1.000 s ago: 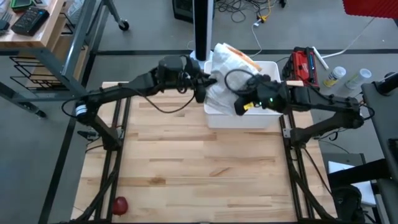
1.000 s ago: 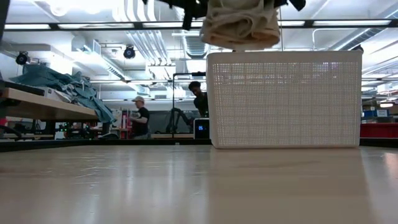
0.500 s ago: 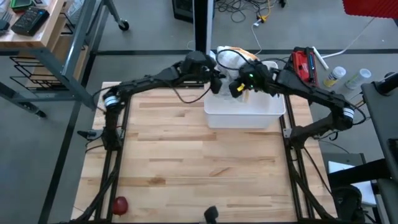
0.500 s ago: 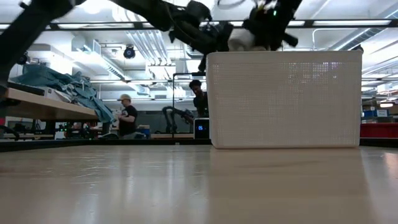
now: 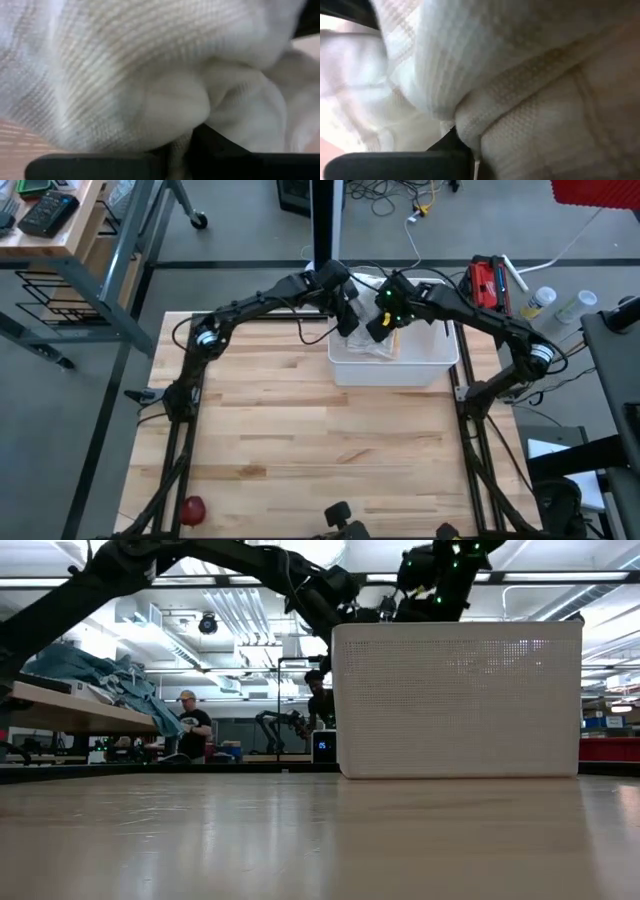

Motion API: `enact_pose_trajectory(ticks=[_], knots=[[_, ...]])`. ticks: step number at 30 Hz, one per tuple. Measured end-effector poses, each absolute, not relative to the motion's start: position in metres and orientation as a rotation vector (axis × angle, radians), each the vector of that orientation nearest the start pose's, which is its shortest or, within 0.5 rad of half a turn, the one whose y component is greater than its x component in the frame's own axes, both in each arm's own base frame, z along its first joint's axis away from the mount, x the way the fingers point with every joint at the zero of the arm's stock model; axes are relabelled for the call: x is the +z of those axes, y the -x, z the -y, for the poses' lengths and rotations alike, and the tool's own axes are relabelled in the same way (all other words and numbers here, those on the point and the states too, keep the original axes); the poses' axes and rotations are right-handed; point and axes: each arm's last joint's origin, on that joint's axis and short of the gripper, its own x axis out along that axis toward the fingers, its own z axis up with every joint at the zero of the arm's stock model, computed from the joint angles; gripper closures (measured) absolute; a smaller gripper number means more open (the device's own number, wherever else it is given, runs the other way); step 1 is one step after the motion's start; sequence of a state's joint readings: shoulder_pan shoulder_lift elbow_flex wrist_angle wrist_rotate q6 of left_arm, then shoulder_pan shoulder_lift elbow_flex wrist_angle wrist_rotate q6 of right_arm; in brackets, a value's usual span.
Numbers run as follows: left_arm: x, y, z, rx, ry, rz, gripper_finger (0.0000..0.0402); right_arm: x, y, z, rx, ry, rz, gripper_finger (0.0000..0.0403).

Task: Fold towel
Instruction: Put the stack of towels into the laundry bin

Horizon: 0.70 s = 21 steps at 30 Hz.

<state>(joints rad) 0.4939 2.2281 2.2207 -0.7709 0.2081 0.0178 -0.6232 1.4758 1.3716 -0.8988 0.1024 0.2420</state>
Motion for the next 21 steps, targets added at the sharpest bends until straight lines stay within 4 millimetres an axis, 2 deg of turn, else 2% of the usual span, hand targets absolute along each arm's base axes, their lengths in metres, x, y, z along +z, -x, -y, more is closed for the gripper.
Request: enact_pose_trajectory(ticks=[7, 15, 18, 21], knots=[[0.289, -0.44, -0.231, 0.275, 0.222, -0.774, 0.0365, 0.298, -0.242, 0.188, -0.766, -0.487, -1.029, 0.0334], [0.274, -0.448, -0.22, 0.381, 0.139, -0.802, 0.0364, 0.268, -0.256, 0.201, -0.711, -0.506, -1.129, 0.0334], [0.268, -0.45, -0.214, 0.469, 0.094, -0.834, 0.0347, 0.262, -0.257, 0.205, -0.707, -0.512, -1.152, 0.0334], [0.266, -0.447, -0.212, 0.494, 0.11, -0.88, 0.0312, 0.257, -0.255, 0.205, -0.638, -0.546, -1.185, 0.0334]])
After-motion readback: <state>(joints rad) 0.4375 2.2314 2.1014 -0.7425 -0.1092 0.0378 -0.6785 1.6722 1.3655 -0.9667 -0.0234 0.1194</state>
